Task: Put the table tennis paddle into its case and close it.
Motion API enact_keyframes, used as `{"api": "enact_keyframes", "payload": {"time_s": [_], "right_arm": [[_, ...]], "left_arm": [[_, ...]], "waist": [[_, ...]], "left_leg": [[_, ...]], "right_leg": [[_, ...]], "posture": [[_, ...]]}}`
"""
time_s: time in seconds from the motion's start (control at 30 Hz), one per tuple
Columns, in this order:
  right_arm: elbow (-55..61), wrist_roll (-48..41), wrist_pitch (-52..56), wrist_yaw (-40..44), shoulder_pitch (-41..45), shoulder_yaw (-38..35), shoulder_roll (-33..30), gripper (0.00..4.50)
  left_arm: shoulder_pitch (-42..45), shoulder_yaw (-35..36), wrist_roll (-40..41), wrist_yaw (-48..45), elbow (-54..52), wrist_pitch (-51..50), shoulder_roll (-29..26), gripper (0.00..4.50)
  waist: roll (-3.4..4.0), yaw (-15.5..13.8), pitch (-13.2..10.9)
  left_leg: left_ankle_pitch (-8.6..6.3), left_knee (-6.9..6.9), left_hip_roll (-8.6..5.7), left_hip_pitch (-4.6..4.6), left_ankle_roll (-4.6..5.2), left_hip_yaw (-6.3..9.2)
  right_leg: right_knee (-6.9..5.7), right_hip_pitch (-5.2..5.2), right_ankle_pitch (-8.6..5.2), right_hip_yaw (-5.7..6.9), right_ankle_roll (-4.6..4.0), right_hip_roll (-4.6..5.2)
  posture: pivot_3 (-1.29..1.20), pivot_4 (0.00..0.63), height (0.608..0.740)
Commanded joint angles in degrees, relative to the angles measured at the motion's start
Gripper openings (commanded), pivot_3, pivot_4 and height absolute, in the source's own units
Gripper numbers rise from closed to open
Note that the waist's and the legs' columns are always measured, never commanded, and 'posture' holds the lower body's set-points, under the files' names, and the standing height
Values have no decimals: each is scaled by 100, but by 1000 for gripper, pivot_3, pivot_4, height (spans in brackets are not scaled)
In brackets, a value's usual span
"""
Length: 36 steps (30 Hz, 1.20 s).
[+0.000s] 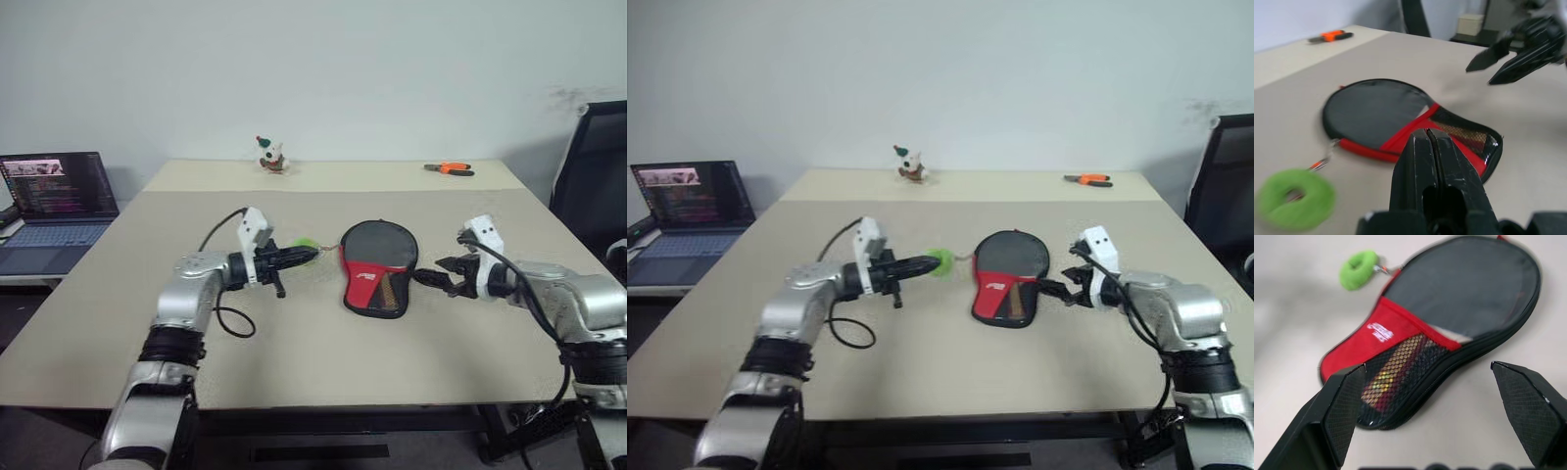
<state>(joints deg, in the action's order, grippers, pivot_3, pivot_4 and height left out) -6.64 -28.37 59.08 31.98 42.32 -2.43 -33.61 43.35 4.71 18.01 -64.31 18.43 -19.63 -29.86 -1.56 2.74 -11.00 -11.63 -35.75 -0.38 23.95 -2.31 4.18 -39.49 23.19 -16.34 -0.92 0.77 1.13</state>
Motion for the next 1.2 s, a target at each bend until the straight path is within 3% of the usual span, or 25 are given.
{"api": "enact_keyframes", "payload": {"time_s": [0.03,0.23,0.43,0.9,1.0,1.2], "right_arm": [[-757,363,-454,-315,395,-29,293,4500],[-2373,906,-1264,-655,875,-61,789,4500],[-3408,1163,-1807,-490,1197,-30,1048,4500],[-4181,1662,-2322,14,1538,266,1748,4500],[-4243,1710,-2381,24,1586,246,1876,3894],[-4630,1774,-2508,42,1779,150,2089,1837]], "left_arm": [[-304,302,322,296,-904,-423,-226,32],[-925,482,646,610,-1866,-889,-403,32],[-1148,528,824,831,-2184,-1073,-524,32],[-1164,476,928,1036,-2240,-1074,-632,32],[-1201,479,941,1036,-2246,-1076,-659,0],[-1306,586,1226,896,-2303,-1267,-733,0]], "waist": [[0,-3,0],[0,-78,0],[0,-78,0],[-1,121,1],[-1,150,1],[-1,208,1]], "left_leg": [[0,-7,0,-1,0,-1],[0,-28,0,-9,0,-7],[0,-27,3,-12,0,-12],[0,-27,17,-29,0,-27],[0,-26,18,-30,0,-26],[0,-26,21,-36,0,-31]], "right_leg": [[-5,-1,0,-1,0,0],[-37,-2,0,1,0,-2],[-40,-1,0,-1,-1,-4],[-50,-2,3,-9,-4,-5],[-51,-2,5,-9,-7,-5],[-52,-2,6,-15,-9,-5]], "posture": [[0,150,740],[0,150,740],[0,150,740],[0,150,740],[0,150,740],[0,150,740]]}}
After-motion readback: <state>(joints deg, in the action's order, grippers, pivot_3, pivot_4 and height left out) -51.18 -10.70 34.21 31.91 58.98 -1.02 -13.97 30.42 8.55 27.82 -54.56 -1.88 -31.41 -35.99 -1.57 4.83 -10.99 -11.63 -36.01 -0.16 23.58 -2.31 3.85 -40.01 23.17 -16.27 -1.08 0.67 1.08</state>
